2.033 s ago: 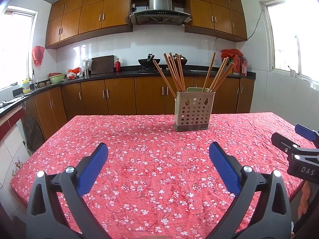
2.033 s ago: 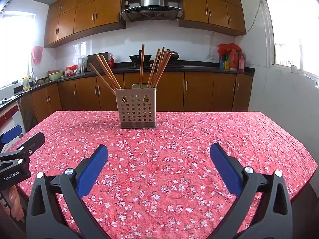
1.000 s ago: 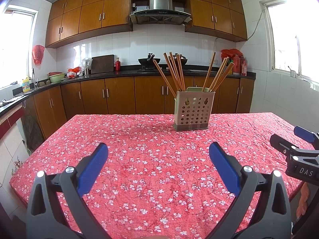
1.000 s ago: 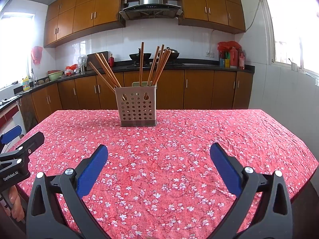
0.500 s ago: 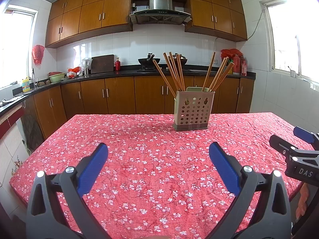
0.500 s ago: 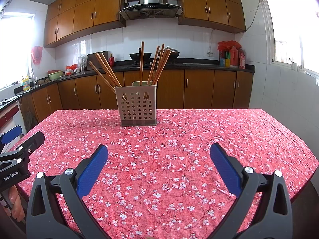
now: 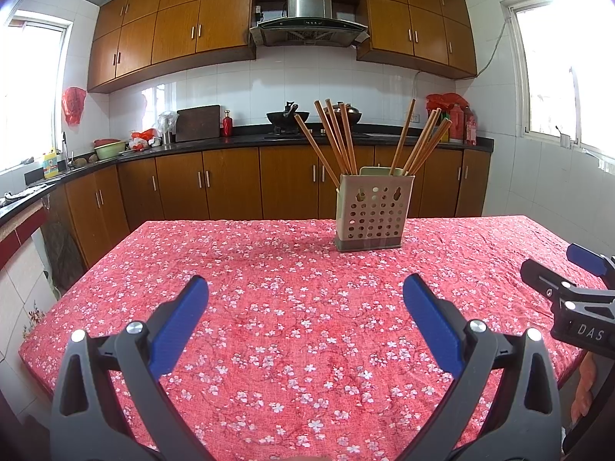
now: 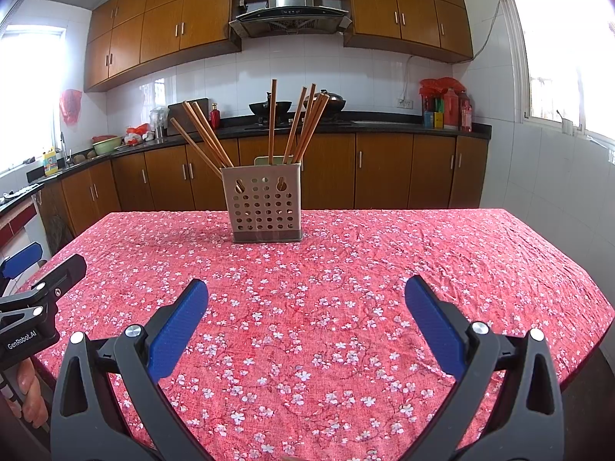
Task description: Organize utensils
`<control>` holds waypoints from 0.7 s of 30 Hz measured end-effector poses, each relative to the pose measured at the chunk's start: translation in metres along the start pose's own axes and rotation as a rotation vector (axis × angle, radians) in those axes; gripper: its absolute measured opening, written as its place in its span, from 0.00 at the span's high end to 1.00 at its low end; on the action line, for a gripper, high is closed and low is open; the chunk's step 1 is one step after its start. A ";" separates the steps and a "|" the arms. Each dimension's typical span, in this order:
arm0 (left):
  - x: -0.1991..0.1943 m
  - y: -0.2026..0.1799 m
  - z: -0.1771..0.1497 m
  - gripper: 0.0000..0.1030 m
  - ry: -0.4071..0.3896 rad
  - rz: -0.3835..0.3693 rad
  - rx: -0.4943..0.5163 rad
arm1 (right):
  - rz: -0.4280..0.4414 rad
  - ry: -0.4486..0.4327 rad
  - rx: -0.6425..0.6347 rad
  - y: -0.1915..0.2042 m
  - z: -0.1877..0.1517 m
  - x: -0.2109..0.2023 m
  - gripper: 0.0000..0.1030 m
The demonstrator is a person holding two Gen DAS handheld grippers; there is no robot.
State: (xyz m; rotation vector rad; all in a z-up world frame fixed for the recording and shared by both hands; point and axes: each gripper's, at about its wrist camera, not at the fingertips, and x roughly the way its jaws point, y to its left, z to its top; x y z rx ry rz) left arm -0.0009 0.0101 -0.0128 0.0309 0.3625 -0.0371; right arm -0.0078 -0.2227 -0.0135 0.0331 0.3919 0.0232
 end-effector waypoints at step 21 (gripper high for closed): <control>0.003 0.000 -0.001 0.04 0.010 0.011 -0.011 | 0.001 0.002 0.001 0.001 -0.001 0.001 0.02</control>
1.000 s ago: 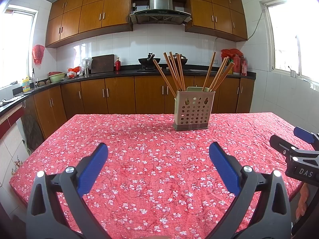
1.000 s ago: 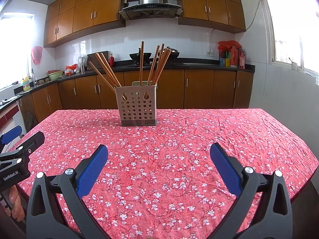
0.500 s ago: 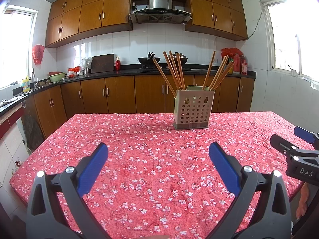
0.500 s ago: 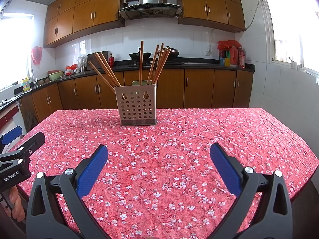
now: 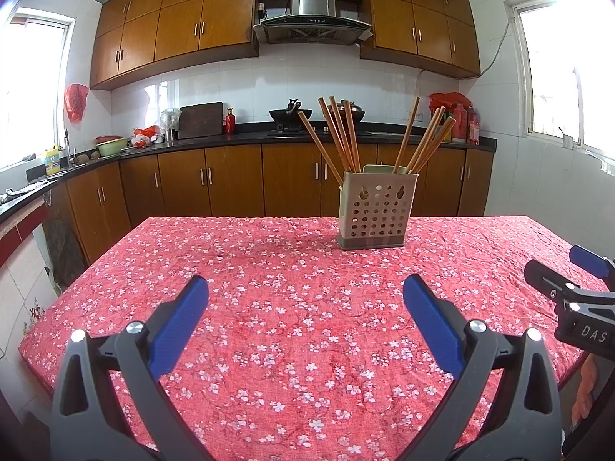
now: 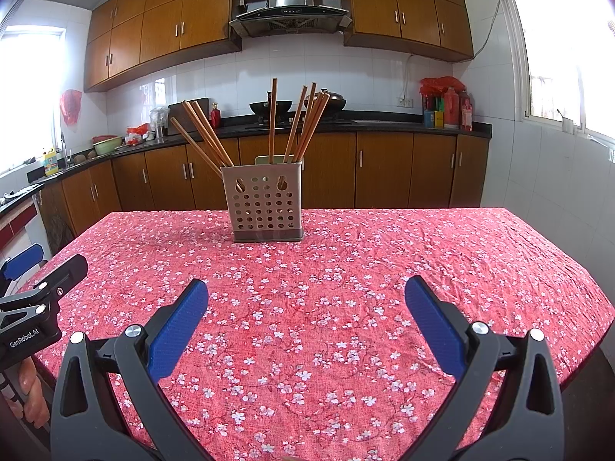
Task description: Organize utensils
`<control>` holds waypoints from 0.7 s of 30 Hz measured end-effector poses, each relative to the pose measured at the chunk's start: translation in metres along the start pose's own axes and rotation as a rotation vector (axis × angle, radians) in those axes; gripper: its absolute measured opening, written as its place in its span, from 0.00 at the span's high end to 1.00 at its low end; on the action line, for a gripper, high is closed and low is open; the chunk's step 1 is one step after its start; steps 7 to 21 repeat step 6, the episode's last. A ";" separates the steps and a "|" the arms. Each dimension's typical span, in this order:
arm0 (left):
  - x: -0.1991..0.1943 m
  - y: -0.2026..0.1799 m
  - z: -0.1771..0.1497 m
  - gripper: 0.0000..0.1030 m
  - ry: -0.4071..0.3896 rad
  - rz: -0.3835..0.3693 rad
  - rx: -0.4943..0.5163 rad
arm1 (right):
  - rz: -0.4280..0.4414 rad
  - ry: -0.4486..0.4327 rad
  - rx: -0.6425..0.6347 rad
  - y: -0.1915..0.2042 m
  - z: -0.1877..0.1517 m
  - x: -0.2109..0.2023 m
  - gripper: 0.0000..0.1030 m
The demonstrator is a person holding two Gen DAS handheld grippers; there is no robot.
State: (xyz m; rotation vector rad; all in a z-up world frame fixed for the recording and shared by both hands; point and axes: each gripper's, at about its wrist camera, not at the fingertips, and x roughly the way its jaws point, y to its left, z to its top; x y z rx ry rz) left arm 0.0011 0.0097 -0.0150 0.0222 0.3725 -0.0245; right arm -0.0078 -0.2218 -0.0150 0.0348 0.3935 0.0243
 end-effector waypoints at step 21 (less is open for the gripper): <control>0.000 0.001 0.001 0.04 -0.002 -0.002 -0.005 | 0.001 0.000 0.000 0.000 -0.001 0.000 0.02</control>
